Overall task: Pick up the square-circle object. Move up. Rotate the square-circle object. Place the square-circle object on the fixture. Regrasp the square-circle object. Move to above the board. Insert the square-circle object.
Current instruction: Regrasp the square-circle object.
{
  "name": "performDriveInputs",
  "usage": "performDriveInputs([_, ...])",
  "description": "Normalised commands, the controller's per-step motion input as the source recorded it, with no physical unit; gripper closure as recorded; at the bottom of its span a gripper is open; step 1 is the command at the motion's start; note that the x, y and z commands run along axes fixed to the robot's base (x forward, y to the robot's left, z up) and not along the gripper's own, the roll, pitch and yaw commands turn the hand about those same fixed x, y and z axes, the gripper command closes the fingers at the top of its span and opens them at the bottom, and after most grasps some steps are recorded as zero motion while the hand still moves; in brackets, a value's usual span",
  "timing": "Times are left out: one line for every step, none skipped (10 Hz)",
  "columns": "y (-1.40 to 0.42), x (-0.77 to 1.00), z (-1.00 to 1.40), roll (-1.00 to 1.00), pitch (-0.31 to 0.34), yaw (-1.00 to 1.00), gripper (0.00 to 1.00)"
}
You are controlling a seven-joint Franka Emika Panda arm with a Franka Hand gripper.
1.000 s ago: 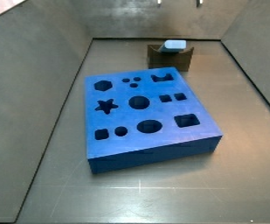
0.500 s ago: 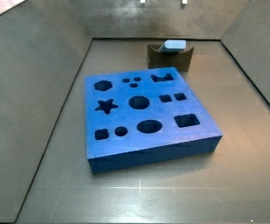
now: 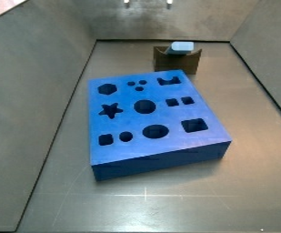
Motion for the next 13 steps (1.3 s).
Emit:
performDriveInputs([-0.4,-0.3,-1.0,1.0,-0.022,-0.9,0.0])
performDriveInputs([-0.41,-0.15,-1.0,1.0,-0.026,-0.89,0.0])
performDriveInputs([-0.39,-0.03,-1.0,1.0,-0.042,-0.89,0.0])
performDriveInputs([-0.2,0.0,-0.76,1.0,-0.069,-0.91,0.0])
performDriveInputs([-0.12,0.01,-0.58,1.0,-0.088,-0.91,0.0])
performDriveInputs([-0.09,0.01,-0.38,1.0,-0.107,-0.92,0.0])
performDriveInputs([-0.06,0.01,-0.19,1.0,-0.126,-0.92,0.0])
performDriveInputs([-0.03,-0.01,-0.04,1.0,-0.148,-0.92,0.0])
performDriveInputs([-0.03,-0.02,-0.03,1.0,-0.166,-0.91,0.0])
performDriveInputs([-0.03,-0.03,-0.03,1.0,-0.177,-0.91,0.0])
performDriveInputs([-0.02,-0.03,0.0,1.0,-0.198,-0.91,0.0])
performDriveInputs([-0.02,-0.03,0.0,1.0,-0.203,-0.91,0.0])
performDriveInputs([-0.02,-0.04,0.0,1.0,-0.212,-0.91,0.0])
